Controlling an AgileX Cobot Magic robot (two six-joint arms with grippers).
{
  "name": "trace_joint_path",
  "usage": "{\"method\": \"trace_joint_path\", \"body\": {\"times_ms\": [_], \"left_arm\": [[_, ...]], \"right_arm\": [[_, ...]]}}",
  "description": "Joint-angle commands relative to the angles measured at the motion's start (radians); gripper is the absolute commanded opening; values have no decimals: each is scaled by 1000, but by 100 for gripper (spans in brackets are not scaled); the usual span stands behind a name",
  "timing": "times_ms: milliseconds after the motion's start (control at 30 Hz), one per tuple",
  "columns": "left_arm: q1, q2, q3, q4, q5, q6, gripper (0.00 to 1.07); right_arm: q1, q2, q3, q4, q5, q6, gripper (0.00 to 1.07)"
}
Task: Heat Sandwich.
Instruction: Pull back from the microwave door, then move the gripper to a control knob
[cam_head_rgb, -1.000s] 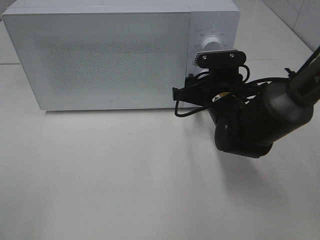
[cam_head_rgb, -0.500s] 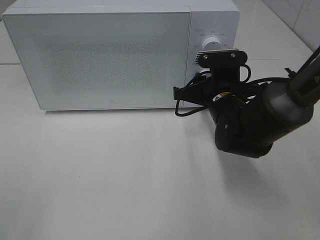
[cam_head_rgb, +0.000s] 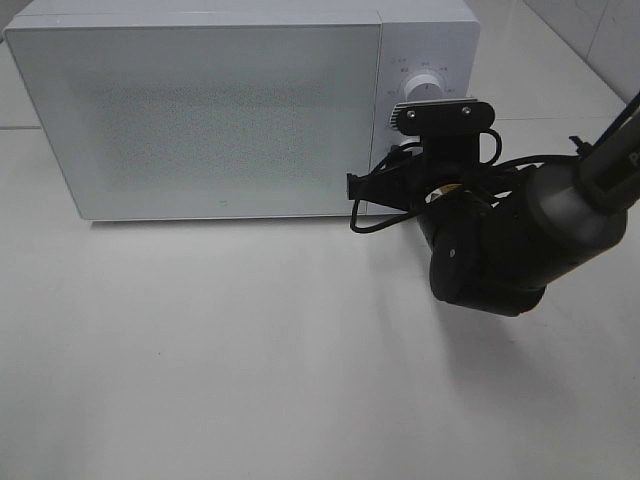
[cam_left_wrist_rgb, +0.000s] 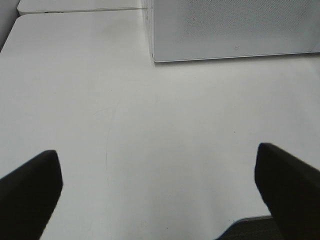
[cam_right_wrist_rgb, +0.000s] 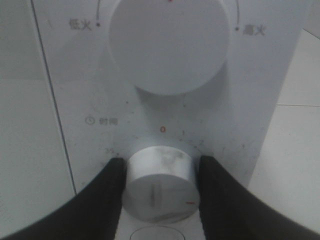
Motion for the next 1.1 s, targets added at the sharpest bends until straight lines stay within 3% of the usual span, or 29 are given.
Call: {"method": "trace_joint_path", "body": {"times_ms": [33,433,900,1100], "left_arm": [[3,-20,1,-7,-10,-7,100],[3,-20,1,-7,-10,-7,100],[3,-20,1,-7,-10,-7,100],[3,-20,1,-7,-10,-7,100]], "right_arm": [[-2,1,-9,-26,-20,0,6],[-2,1,-9,-32,-46,172,7],[-3,1,-9,-132,-57,681,7],[-3,1,-9,-135,-70,1004,7]]}}
